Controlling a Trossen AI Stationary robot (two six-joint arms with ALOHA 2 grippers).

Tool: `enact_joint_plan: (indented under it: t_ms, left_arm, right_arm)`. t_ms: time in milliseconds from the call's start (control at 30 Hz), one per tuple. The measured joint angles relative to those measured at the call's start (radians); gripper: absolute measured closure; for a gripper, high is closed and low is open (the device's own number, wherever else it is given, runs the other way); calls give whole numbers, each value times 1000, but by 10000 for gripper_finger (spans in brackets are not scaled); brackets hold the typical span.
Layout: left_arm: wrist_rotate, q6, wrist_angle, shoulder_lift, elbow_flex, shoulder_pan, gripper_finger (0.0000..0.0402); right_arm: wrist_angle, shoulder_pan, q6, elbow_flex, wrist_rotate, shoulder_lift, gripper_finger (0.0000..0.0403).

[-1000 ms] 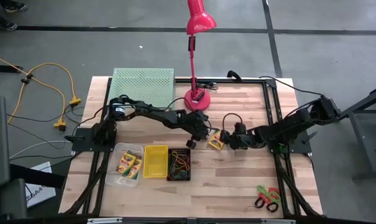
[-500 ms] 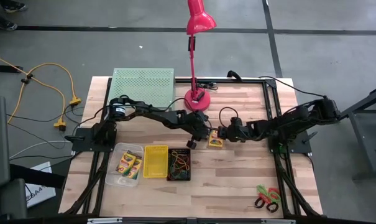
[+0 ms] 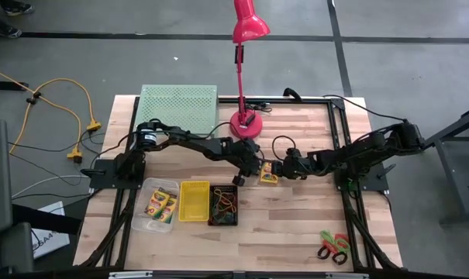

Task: Pick & Place Office Desk Supplies
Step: Put the crayon box into the transparent box

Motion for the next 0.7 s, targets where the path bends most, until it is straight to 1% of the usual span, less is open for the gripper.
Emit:
enact_joint_plan:
  t_ms: [700]
  left_arm:
    - [11, 4, 14, 2, -1, -4, 312]
  right_arm:
    - [39, 0, -4, 0, 5, 0, 227]
